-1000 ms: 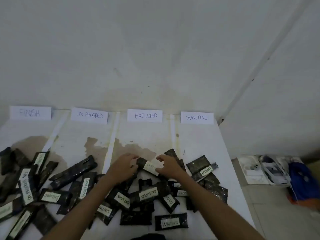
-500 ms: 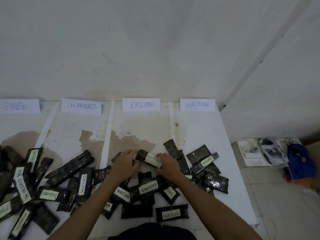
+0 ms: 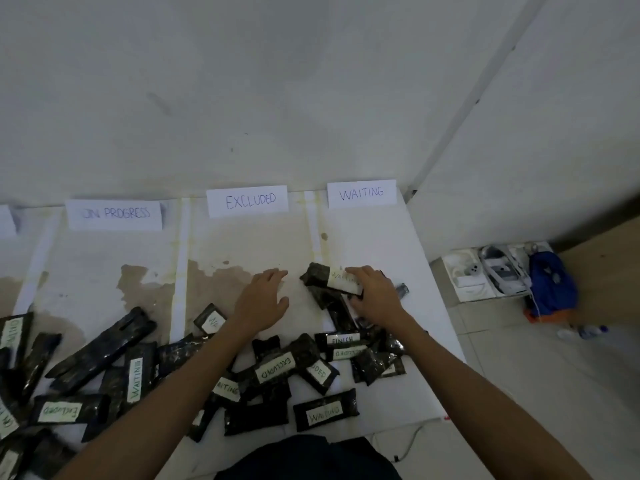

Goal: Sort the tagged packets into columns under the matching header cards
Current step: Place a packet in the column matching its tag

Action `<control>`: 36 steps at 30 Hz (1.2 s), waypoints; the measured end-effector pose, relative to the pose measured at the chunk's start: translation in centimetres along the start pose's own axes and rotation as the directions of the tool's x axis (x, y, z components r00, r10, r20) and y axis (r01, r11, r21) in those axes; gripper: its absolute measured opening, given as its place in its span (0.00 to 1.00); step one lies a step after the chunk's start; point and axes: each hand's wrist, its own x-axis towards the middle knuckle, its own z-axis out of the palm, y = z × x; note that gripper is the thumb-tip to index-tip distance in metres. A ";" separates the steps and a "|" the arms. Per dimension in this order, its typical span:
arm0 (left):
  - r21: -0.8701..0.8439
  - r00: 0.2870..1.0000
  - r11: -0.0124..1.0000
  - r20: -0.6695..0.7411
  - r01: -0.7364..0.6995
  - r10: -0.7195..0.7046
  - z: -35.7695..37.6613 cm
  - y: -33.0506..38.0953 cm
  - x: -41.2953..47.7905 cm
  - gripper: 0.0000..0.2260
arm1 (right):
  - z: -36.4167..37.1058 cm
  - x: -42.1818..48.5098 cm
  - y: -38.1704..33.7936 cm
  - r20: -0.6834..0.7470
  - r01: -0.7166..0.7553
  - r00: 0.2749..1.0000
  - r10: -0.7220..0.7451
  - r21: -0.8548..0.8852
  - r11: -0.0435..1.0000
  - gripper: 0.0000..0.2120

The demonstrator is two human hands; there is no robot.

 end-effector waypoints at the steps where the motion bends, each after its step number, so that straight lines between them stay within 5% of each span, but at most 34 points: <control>1: -0.003 1.000 1.000 0.003 0.002 -0.002 0.3 0.5 0.6 0.25 | -0.6 0.2 1.1 -0.003 -0.013 1.000 0.013 -0.005 1.000 0.27; 17: 0.020 0.998 0.999 0.049 0.044 -0.045 6.5 7.8 14.4 0.25 | -4.1 9.9 16.2 0.038 -0.081 0.996 0.082 -0.013 0.997 0.24; 36: 0.198 1.000 0.980 0.011 -0.023 0.021 12.1 6.6 24.7 0.31 | -1.0 18.4 21.7 -0.079 0.056 0.995 -0.054 0.022 0.998 0.25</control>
